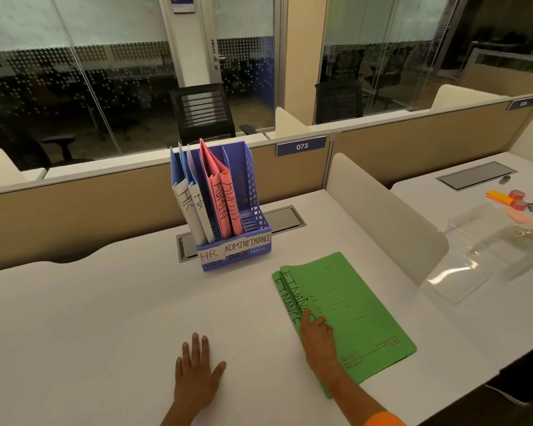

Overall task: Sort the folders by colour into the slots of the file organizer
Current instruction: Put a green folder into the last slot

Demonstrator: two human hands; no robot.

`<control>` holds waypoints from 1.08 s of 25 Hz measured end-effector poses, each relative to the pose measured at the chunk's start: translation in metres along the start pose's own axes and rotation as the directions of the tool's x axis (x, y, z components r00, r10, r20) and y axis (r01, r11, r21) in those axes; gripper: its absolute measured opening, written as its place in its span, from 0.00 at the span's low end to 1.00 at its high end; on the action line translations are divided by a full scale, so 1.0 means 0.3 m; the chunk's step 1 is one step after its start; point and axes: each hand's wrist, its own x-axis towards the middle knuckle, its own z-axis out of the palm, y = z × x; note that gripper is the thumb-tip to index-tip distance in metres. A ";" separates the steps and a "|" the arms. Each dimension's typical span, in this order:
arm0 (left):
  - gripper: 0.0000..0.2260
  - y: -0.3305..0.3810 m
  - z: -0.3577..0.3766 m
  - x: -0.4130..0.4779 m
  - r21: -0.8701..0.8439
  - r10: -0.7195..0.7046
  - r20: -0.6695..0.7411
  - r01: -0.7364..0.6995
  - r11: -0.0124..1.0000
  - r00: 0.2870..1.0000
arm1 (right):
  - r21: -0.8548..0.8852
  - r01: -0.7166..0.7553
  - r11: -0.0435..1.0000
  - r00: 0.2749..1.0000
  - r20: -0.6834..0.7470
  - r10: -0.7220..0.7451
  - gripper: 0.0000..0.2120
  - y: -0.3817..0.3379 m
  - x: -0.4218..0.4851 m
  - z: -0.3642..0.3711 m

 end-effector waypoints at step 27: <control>0.34 -0.046 0.110 0.060 -0.143 0.153 -0.408 -0.229 0.963 0.900 | -0.117 -0.330 0.937 0.944 -0.045 0.327 0.05 0.045 0.060 -0.487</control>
